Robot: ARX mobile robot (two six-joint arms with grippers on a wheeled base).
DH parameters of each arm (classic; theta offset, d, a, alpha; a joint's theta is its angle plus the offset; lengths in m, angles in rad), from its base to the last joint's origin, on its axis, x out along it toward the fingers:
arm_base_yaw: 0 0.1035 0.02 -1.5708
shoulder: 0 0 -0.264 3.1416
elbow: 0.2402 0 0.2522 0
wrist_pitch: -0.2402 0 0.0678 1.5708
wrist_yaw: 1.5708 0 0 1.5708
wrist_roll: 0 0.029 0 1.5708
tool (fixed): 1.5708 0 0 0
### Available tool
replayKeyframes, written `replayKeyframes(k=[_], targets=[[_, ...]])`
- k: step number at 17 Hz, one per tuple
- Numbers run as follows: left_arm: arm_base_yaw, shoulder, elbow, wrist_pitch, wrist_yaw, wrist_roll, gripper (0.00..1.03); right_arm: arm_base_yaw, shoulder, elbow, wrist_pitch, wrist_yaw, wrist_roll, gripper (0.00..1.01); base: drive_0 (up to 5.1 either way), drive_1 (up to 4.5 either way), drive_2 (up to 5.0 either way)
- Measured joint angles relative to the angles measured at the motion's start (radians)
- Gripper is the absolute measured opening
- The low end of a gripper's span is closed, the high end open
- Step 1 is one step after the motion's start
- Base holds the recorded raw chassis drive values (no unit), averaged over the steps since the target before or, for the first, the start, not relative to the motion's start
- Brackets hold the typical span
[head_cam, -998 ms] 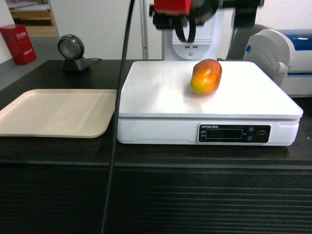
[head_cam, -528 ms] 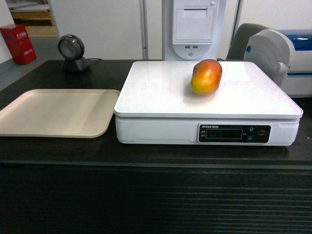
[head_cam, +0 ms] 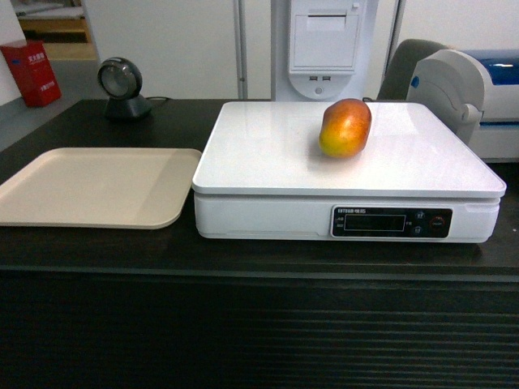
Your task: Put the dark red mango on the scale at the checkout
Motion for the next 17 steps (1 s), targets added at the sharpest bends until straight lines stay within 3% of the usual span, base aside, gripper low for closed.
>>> replayKeyframes(k=[1, 3, 17], targets=[[-0.012, -0.108, -0.137, 0.061, 0.027, -0.004, 0.02, 0.0, 0.0, 0.0, 0.0, 0.0, 0.0, 0.98, 0.0, 0.0, 0.0], [-0.01, -0.254, -0.327, 0.085, 0.026, -0.003, 0.02, 0.0, 0.0, 0.0, 0.0, 0.0, 0.0, 0.98, 0.0, 0.0, 0.0], [-0.01, -0.394, -0.424, 0.031, 0.026, -0.002, 0.02, 0.0, 0.0, 0.0, 0.0, 0.0, 0.0, 0.98, 0.0, 0.0, 0.0]])
